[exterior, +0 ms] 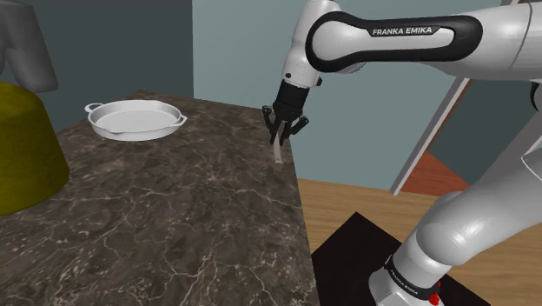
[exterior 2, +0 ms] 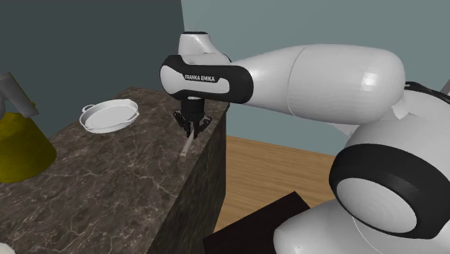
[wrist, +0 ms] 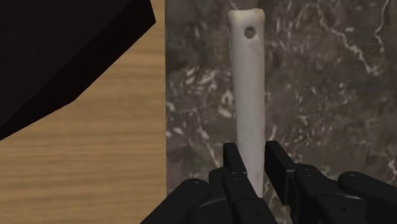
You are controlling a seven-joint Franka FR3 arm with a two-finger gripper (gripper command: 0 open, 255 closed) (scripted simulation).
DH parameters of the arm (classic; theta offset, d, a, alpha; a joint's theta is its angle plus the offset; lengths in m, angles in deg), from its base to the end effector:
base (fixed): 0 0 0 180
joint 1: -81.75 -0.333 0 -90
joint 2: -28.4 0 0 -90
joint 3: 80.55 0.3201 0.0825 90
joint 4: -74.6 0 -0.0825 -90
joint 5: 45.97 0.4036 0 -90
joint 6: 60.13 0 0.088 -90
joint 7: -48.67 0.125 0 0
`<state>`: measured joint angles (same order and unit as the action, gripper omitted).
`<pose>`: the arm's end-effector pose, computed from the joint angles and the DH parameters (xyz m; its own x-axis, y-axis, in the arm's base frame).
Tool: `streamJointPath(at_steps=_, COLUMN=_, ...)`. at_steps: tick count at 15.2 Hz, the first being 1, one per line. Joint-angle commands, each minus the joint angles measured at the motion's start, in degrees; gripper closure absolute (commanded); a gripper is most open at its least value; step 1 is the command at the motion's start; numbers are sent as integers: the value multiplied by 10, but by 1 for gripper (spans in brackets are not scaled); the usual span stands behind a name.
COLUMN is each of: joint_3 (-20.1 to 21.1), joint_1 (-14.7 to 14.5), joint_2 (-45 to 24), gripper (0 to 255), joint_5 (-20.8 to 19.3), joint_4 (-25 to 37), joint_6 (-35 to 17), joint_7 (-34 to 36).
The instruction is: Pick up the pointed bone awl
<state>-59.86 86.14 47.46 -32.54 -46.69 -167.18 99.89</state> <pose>0.4592 0.1716 0.5294 0.7751 -0.6301 -0.0476 -0.6307 -0.7667 -0.1200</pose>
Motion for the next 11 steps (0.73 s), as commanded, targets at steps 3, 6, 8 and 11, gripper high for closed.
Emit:
streamJointPath(at_steps=3, joint_3=-2, joint_1=1, joint_2=-2, gripper=255, joint_5=-3, joint_4=32, joint_6=31, joint_7=5)
streamJointPath(at_steps=6, joint_3=-4, joint_1=2, joint_2=-3, gripper=255, joint_5=-5, joint_4=57, joint_6=53, joint_7=8)
streamJointPath(at_steps=8, joint_3=-5, joint_1=3, joint_2=-5, gripper=255, joint_5=-7, joint_4=73, joint_6=68, joint_7=10)
streamJointPath(at_steps=11, joint_3=-5, joint_1=3, joint_2=-6, gripper=255, joint_5=-7, joint_4=83, joint_6=77, joint_7=11)
